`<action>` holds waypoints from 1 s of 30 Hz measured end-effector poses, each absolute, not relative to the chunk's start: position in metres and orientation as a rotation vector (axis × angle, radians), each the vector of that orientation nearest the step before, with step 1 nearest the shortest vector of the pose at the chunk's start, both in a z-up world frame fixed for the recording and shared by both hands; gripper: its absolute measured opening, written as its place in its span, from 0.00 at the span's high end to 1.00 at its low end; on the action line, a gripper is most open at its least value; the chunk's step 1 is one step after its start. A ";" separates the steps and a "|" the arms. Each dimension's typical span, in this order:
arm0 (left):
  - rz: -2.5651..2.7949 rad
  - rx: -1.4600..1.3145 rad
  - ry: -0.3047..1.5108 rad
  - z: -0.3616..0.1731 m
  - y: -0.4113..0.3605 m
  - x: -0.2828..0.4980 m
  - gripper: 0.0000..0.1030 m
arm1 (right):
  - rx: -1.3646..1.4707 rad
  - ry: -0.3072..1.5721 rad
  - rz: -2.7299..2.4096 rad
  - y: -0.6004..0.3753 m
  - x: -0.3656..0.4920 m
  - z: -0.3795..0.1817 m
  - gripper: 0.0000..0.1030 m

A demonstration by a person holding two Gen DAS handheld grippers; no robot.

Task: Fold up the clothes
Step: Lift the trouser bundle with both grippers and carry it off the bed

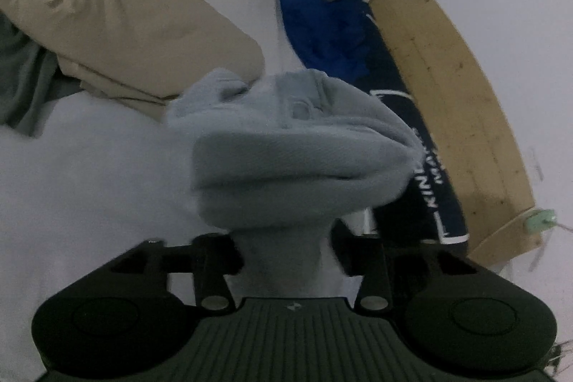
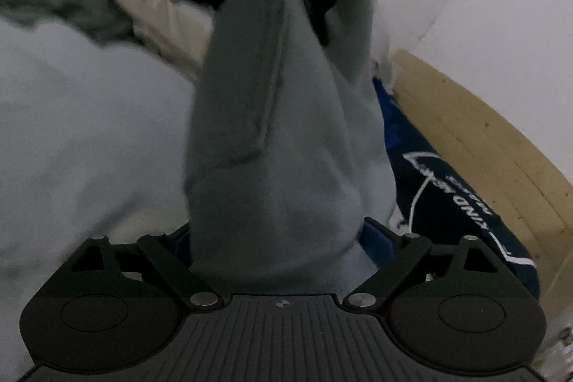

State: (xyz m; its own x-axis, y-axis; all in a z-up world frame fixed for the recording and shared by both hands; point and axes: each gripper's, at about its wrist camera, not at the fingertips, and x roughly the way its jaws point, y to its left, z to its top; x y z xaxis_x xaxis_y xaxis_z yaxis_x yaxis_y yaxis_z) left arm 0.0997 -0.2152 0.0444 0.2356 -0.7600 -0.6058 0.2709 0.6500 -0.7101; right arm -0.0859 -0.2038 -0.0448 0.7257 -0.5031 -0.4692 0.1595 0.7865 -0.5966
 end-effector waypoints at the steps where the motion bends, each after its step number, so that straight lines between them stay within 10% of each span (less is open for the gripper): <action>1: -0.740 -0.502 1.125 0.043 -0.221 0.103 0.41 | -0.547 0.675 -0.385 -0.207 -0.083 -0.047 0.13; 8: -0.769 -0.553 1.093 0.043 -0.212 0.115 0.73 | -0.476 0.643 -0.275 -0.217 -0.084 -0.036 0.43; 13: -0.826 -0.566 1.067 0.055 -0.202 0.108 0.75 | -0.470 0.620 -0.195 -0.224 -0.100 -0.015 0.59; 30: -0.763 -0.726 0.743 0.151 -0.035 0.059 0.75 | -0.700 0.309 0.042 -0.122 -0.114 0.092 0.65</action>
State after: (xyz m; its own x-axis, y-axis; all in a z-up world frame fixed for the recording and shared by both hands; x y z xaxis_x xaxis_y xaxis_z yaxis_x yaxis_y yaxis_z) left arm 0.0588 -0.0346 0.1514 0.5068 -0.8032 -0.3132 0.3343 0.5179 -0.7874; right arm -0.1142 -0.1222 0.0915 0.9536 -0.0655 -0.2939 -0.1408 0.7660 -0.6273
